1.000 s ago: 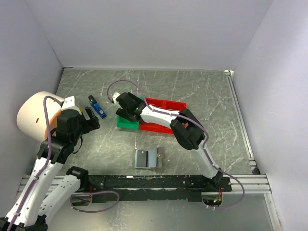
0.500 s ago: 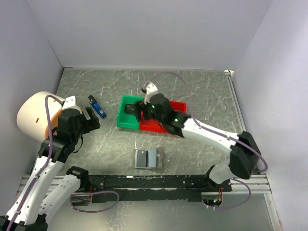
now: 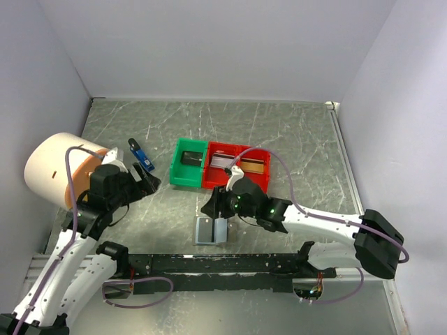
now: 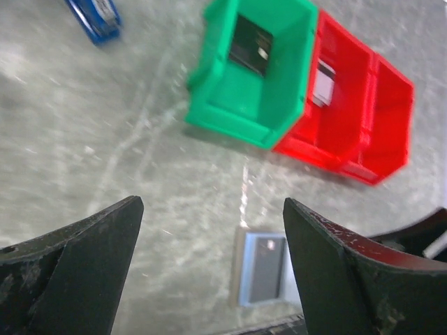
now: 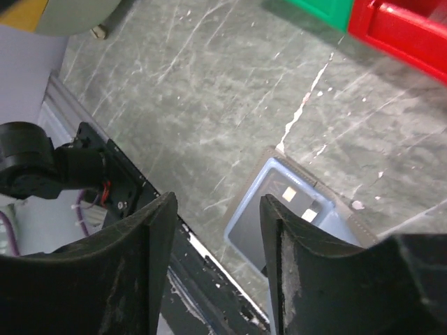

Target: Take the credit cards out of the card holder

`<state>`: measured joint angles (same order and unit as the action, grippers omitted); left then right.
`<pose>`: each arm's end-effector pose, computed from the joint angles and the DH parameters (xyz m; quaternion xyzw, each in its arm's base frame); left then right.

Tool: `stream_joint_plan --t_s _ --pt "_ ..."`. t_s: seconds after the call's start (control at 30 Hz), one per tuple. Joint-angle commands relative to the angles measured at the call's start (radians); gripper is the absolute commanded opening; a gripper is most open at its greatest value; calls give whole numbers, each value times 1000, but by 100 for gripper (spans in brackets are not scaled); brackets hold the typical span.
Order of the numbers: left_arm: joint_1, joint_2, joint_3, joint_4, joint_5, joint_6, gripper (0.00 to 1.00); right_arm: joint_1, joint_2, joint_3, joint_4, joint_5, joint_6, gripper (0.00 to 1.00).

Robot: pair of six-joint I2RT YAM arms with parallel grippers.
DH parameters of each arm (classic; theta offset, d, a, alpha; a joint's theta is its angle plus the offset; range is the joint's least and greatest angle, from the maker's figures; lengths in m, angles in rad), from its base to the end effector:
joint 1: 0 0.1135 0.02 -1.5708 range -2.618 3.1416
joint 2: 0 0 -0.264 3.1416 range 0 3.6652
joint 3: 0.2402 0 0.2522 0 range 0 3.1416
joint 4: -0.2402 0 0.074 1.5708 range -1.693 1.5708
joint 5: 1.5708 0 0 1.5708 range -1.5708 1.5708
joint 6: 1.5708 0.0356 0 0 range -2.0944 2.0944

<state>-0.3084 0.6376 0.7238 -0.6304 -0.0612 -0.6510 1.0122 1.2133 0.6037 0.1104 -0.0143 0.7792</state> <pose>0.1345 -0.0406 0.2948 -0.1632 0.8554 -0.2029 0.4477 0.1369 0.2199 0.2173 -0.1036 0.8536 0.4024 0.3143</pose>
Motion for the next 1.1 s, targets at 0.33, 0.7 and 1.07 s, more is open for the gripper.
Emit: stream_joint_plan --t_s 0.33,0.7,1.07 --pt "5 -211 -287 161 441 -240 89 32 -51 -147 -90 19 62 46" --pt "5 -191 -310 173 491 -231 89 -27 -174 61 -397 418 28 56" --pt "-1 -128 -332 228 557 -205 88 -250 -119 26 -421 247 -40 55"
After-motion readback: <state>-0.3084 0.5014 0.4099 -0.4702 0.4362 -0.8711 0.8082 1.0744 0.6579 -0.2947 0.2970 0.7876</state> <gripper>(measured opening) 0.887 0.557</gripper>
